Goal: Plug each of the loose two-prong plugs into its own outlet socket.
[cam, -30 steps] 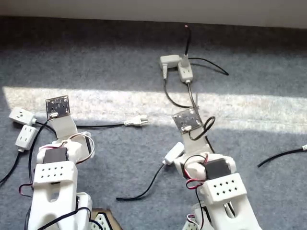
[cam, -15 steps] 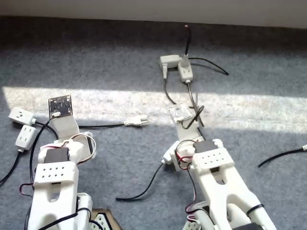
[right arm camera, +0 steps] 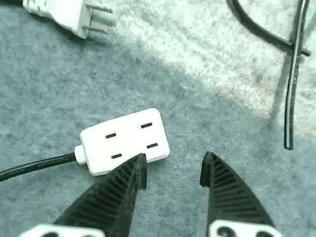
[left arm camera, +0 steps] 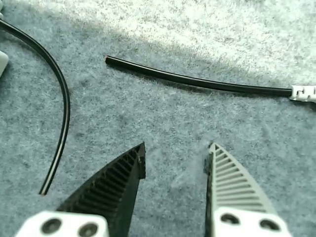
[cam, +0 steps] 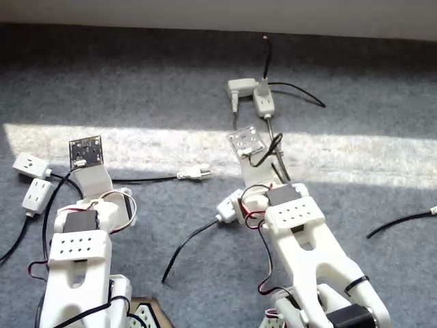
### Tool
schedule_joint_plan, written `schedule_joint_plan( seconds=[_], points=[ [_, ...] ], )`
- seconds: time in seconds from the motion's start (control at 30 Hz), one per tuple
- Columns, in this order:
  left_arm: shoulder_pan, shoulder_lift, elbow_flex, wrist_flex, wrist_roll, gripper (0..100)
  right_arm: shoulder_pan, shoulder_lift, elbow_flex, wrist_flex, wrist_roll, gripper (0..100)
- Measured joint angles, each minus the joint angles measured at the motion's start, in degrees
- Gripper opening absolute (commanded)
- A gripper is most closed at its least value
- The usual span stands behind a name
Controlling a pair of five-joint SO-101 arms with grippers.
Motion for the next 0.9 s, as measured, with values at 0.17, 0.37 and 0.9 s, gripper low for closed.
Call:
schedule_joint_plan(
  seconds=[0.17, 0.37, 0.9],
  points=[
    [0.00, 0.00, 0.00, 0.00, 0.00, 21, 4.31, -3.08, 0.00, -0.44, -4.57, 19.0],
    [0.44, 0.00, 0.00, -1.49, -1.85, 21, 19.43, -9.41, 5.27, -0.97, -15.74, 19.0],
    [19.60, 58.46, -67.43, 38.86, -21.80, 21, 22.15, -4.40, 14.77, -17.32, -15.74, 19.0]
  ],
)
